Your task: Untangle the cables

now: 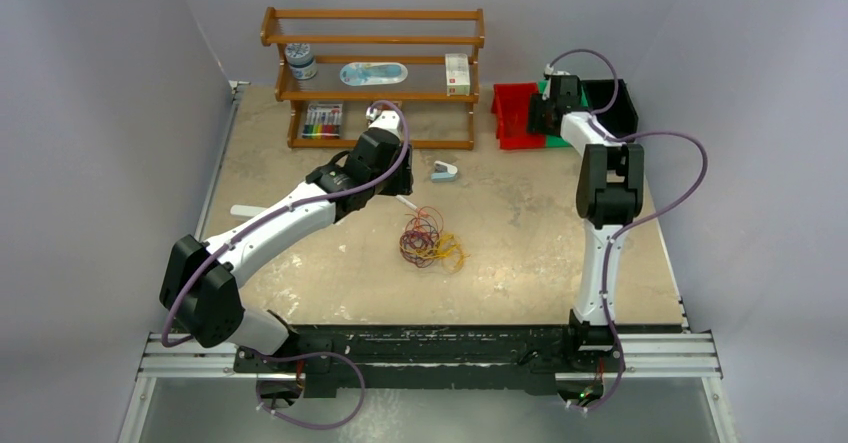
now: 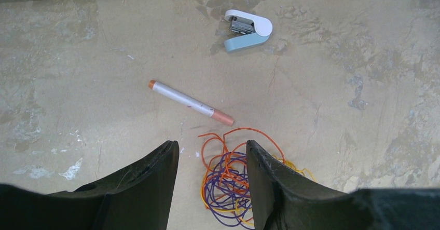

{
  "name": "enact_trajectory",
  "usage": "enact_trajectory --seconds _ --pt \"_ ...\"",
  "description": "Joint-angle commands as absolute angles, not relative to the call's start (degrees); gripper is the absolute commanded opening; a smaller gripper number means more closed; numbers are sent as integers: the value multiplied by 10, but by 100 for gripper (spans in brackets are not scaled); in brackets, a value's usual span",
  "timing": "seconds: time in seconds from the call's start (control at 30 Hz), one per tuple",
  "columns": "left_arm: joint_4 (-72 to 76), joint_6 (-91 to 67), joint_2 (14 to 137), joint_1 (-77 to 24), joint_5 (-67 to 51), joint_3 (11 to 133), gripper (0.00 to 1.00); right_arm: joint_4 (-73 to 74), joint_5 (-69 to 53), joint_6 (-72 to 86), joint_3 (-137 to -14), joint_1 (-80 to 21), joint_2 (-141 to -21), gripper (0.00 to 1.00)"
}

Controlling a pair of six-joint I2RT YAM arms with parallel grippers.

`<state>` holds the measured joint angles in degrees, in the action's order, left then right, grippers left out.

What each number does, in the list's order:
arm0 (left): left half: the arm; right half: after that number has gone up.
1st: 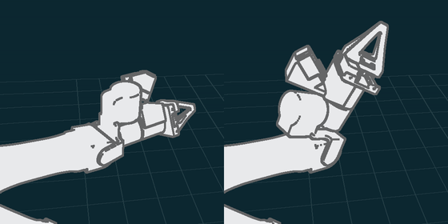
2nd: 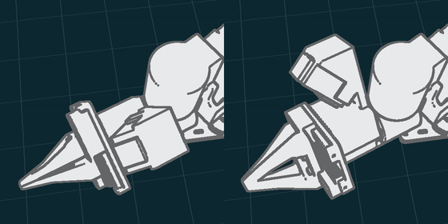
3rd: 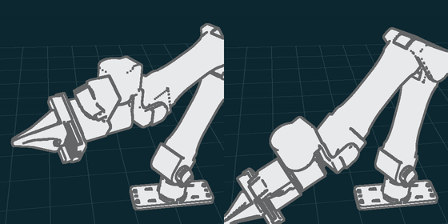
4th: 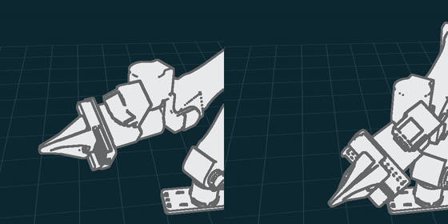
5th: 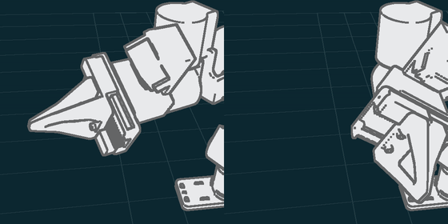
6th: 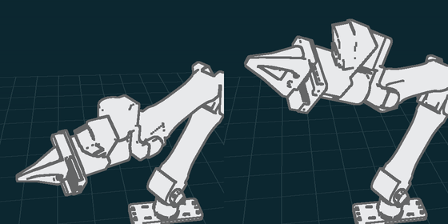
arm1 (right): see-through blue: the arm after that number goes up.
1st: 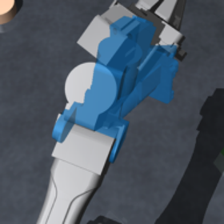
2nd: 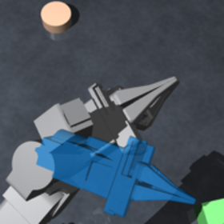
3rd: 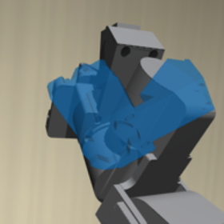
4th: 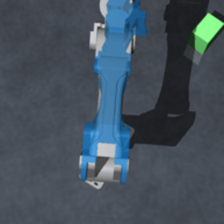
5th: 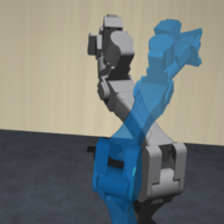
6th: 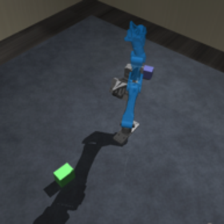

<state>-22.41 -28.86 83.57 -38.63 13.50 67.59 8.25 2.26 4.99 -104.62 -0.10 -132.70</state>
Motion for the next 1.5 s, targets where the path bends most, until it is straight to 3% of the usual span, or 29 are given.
enact_trajectory --seconds 0.0,0.63,1.07,1.47 --pt "-220 -282 812 -384 133 676 50 88 54 62 -1010 -3 -1269 60" --pt "-227 -277 814 -383 139 683 50 133 136 168 -777 -89 -1135 60" --pt "-227 -278 815 -384 138 681 50 137 170 339 -627 -172 -1002 62" --pt "-222 -282 823 -383 139 678 50 110 187 422 -569 -189 -883 64"
